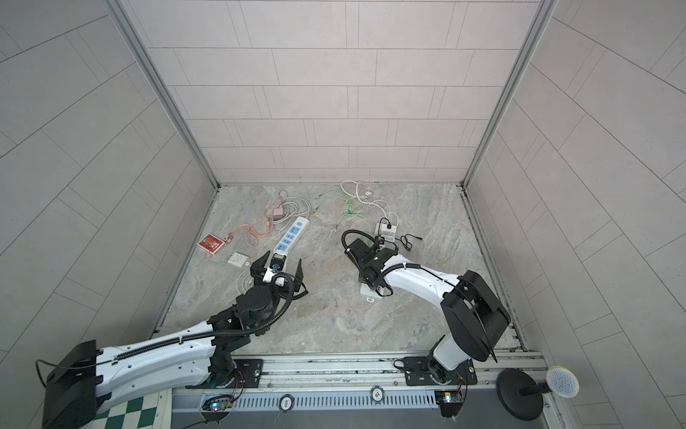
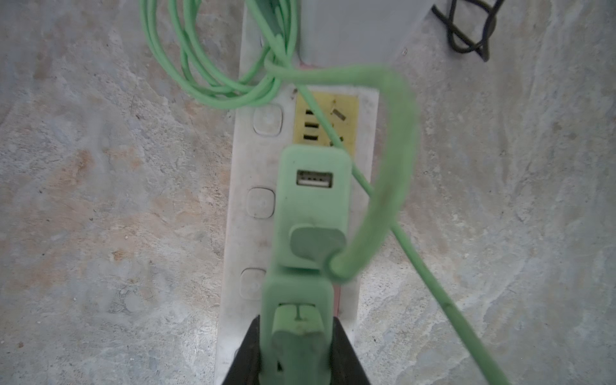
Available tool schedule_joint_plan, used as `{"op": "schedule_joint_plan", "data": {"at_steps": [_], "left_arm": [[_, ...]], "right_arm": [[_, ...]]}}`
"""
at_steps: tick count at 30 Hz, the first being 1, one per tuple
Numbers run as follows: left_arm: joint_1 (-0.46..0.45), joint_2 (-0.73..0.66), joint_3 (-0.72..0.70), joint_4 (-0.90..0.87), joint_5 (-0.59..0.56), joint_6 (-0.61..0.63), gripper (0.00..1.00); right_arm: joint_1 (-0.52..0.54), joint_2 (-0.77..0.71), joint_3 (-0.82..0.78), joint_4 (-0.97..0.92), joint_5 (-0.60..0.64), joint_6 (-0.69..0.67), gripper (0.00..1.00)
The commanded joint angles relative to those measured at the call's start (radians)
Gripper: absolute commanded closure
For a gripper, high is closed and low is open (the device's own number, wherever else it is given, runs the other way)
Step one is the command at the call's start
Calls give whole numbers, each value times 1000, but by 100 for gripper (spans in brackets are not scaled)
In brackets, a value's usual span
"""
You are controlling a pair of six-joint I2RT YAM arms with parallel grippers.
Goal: Insert plugs into power strip
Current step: Insert the plug into the socket.
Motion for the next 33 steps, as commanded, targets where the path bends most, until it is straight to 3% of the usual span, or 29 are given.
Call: {"op": "schedule_joint_plan", "data": {"at_steps": [1,12,15,20,23,33], "left_arm": [[44,5,38,-111,-49,-81,3],[289,67,146,-310,0,-252,0],[374,142,207,-330,85,-251,0],[449,291,301,-306,129,-226,0],[509,371,368,-326,225,-255,0],[650,684,648,-552,406,-263,0]], "right_arm": [[-48,114,-53,-16,-89,-48,100],[-298,43,-66,-47,-106,-200,100],[-367,32,-66,-54,-104,-242,100],[-456,27,-55,-62,-99,-291,100],[-505,44,-41,-65,-107,-320,100],[-599,53,-24,-70,-155,-374,100]]}}
